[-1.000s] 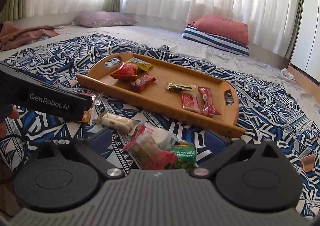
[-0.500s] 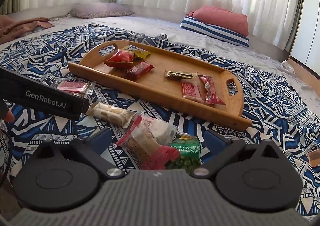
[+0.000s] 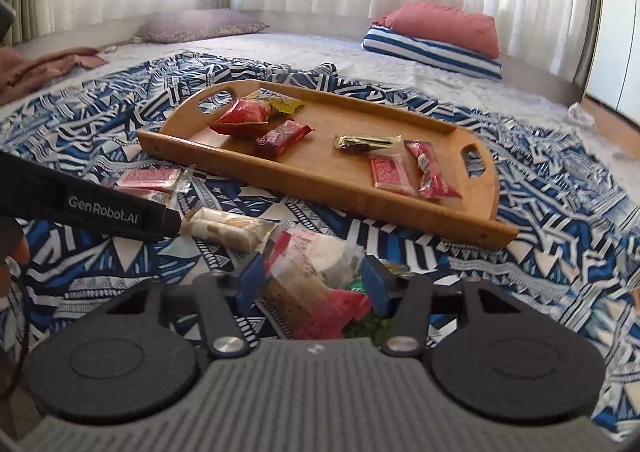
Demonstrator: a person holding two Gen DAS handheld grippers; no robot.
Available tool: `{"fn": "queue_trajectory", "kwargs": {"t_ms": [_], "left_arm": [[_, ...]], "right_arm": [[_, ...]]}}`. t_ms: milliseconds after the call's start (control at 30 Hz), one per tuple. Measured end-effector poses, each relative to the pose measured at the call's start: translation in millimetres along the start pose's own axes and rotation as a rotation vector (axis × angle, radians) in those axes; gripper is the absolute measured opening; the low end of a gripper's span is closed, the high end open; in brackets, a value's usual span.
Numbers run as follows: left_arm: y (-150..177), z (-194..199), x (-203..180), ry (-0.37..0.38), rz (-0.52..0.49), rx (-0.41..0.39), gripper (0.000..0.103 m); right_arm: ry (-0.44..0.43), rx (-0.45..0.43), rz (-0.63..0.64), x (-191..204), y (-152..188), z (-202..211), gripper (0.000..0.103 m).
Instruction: Organize snacks
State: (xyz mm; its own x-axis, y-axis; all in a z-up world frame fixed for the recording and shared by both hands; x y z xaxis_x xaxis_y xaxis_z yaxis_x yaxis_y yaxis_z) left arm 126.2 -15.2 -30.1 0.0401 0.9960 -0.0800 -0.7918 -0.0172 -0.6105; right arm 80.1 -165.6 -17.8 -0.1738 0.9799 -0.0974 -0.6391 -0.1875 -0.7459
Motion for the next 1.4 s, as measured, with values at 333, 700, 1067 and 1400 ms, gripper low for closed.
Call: {"fn": "queue_trajectory", "kwargs": {"t_ms": [333, 700, 1067, 1400], "left_arm": [[-1.0, 11.1, 4.6, 0.027, 0.018, -0.015, 0.041], [3.7, 21.4, 1.4, 0.067, -0.004, -0.06, 0.064], [5.2, -4.0, -7.5, -0.035, -0.053, -0.019, 0.081], [4.7, -2.3, -11.5, -0.007, -0.068, -0.029, 0.058]], "right_arm": [[0.016, -0.024, 0.088, 16.9, 2.0, 4.0, 0.039], [0.022, -0.024, 0.121, 16.7, 10.7, 13.0, 0.061], [0.009, -0.001, 0.116, 13.2, 9.5, -1.5, 0.064], [-0.043, 0.011, 0.041, 8.2, 10.0, 2.7, 0.065]]}}
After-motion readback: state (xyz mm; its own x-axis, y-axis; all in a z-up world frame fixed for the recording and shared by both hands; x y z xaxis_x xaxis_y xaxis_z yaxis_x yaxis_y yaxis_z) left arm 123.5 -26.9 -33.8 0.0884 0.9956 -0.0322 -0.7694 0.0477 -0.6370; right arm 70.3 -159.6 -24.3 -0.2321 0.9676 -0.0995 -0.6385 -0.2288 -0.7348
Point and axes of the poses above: each gripper's, at about its wrist camera, not at the fingertips, and z roughly against the way its jaws point, x to its left, y to its underside, the point moved 5 cm from there along -z, roughly the way its jaws point, and after that the axes turned 6 degrees about x, right-handed, at the moved point
